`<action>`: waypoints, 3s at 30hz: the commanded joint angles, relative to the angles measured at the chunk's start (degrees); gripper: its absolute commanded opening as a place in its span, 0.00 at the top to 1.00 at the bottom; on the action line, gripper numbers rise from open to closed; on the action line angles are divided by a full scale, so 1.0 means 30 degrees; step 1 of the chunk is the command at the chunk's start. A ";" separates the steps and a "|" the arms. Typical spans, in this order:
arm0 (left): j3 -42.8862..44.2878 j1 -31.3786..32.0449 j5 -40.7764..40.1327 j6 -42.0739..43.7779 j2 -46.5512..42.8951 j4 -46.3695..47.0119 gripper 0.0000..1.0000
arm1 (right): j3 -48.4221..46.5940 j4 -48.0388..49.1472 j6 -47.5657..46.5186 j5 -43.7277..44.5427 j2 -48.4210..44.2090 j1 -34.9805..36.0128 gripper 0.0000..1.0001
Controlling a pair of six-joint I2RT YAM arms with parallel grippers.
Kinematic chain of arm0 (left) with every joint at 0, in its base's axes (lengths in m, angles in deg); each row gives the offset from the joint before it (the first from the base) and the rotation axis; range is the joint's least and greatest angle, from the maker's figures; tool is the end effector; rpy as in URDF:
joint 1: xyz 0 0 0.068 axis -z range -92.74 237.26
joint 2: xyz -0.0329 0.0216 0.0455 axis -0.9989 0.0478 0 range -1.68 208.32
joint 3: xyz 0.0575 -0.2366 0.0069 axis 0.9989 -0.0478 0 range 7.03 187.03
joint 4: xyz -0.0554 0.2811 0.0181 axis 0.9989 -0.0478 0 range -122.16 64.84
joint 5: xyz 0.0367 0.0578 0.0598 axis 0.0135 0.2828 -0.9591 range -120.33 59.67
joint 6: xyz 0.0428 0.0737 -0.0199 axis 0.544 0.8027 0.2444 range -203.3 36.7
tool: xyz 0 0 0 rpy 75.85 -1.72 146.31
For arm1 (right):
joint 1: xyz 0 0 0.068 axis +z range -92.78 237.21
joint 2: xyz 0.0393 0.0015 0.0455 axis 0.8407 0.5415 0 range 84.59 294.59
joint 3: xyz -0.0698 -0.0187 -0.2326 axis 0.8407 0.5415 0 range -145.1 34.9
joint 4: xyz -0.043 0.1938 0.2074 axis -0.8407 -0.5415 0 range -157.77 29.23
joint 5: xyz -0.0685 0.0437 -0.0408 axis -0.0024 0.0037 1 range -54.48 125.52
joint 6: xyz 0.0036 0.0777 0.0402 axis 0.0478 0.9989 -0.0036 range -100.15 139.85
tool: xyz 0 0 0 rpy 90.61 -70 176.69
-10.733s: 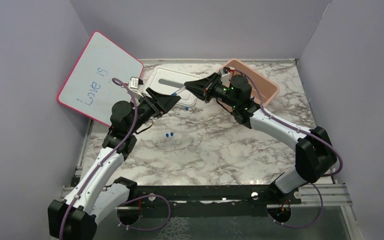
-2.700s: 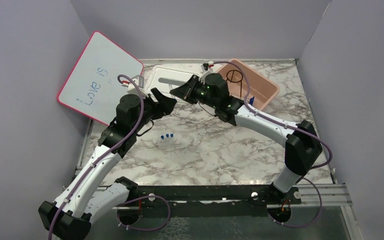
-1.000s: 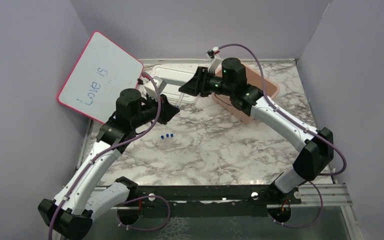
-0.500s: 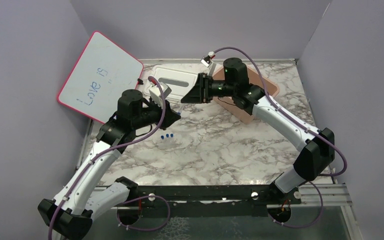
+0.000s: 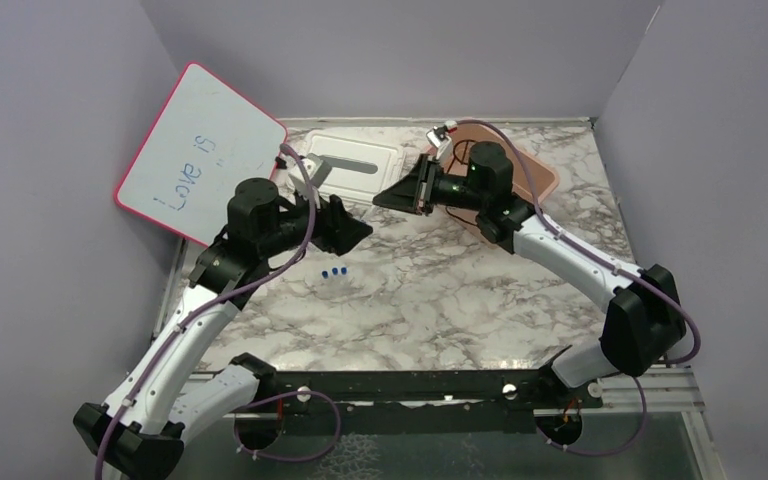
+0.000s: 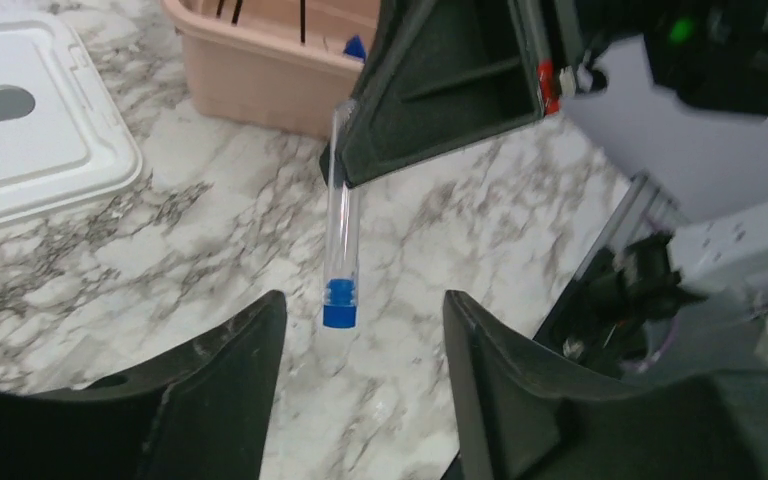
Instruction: Organize the chemistry lab equipment
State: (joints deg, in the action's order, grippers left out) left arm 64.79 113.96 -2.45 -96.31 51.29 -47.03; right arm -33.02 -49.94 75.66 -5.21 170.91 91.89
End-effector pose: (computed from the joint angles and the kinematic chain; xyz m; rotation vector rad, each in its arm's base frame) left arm 0.2354 -0.1590 0.3407 0.5746 1.8520 -0.9240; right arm 0.3117 0.2771 0.3001 -0.2617 2.0032 1.6969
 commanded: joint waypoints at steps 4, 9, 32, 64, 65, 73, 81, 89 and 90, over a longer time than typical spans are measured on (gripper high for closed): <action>-0.0916 0.0007 -0.5152 -1.0122 -0.0744 0.4588 0.28 | 0.2951 0.7871 0.6198 0.4375 -0.1988 -0.0451 0.92; -0.1578 0.0007 -0.4036 -1.3235 -0.0330 0.6630 0.27 | 0.3498 0.9121 0.8140 0.5123 -0.1612 -0.0445 0.92; -0.3183 0.0007 -0.4087 -1.5235 0.0049 1.0616 0.71 | 0.4530 1.0673 1.0393 0.3921 -0.0327 -0.0464 0.94; 0.5166 -0.0022 -1.2234 -0.5634 0.2965 -1.6938 0.96 | 1.1697 0.1558 0.0569 0.6596 -0.3686 -0.0454 0.46; 0.5106 -0.0022 -1.2103 -0.5499 0.3118 -1.7192 0.96 | 1.1886 0.1566 0.0532 0.6603 -0.3644 -0.0444 0.46; 0.5015 -0.0022 -1.0173 -0.3899 0.5165 -1.7583 0.96 | 1.2412 0.2216 0.0656 0.6399 -0.2314 -0.0442 0.47; 0.4784 -0.0022 -0.9414 -0.3254 0.6959 -1.5985 0.96 | 1.2517 0.2534 0.0817 0.6323 -0.1894 -0.0430 0.47; 0.3573 -0.0022 -0.9515 -0.2890 0.7882 -1.4682 0.96 | 1.2413 0.2221 0.0814 0.6488 -0.1934 -0.0451 0.48; 0.3504 -0.0022 -0.9764 -0.2933 0.7959 -1.4559 0.96 | 1.2390 0.2169 0.0794 0.6509 -0.1953 -0.0436 0.48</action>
State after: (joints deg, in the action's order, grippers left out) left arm 77.36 113.96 -31.80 -106.17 73.82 -93.32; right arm 4.05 -44.11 78.46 13.22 164.94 90.58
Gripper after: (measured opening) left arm 0.131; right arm 0.528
